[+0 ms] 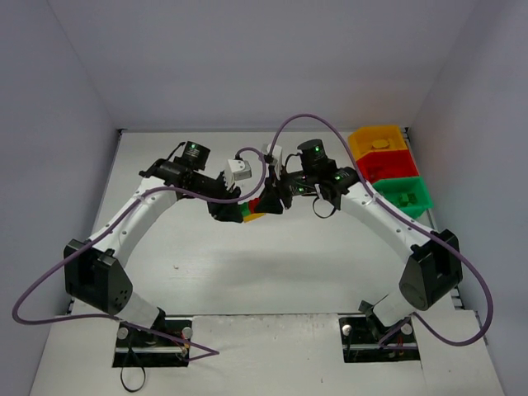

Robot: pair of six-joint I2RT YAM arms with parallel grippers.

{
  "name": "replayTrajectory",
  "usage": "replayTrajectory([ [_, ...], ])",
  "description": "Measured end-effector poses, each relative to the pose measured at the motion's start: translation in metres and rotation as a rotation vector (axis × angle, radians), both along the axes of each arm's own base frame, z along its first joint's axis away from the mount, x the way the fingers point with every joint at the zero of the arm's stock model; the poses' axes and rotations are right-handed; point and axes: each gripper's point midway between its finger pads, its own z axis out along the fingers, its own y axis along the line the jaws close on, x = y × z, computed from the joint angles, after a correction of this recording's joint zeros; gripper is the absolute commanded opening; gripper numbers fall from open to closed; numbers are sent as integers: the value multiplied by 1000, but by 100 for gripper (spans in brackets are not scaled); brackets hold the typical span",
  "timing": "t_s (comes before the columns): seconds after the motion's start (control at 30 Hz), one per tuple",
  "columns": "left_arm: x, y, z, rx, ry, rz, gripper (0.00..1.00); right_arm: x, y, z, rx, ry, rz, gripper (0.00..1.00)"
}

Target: Sort the legos into containers by color

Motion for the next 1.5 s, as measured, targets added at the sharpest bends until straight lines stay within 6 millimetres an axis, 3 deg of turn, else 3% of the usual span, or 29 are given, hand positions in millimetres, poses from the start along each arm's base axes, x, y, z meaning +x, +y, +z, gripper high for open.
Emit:
replayTrajectory([
  [0.1,4,-1,2,-9,-3,29,57,3,-1,-1,-8,-2,-18,0],
  [0.3,15,15,17,-105,-30,246,65,29,-13,3,0,7,-140,0],
  [0.43,34,38,49,-257,-84,472,65,50,-31,16,59,2,-259,0],
  [0.53,39,42,75,-397,-111,571,66,60,-40,39,139,-15,-325,0],
  [0.63,42,37,100,-550,-103,619,66,62,-36,59,215,-22,-341,0],
  [0.83,55,31,121,-788,-27,694,64,66,-27,103,399,-15,-362,0],
  [1.03,60,30,164,-976,-61,676,62,63,-17,144,560,-1,-337,0],
  [1.23,58,21,187,-1075,-90,624,60,61,-3,147,610,60,-309,0],
  [1.5,62,8,184,-1096,-66,587,54,55,2,156,662,95,-284,0],
])
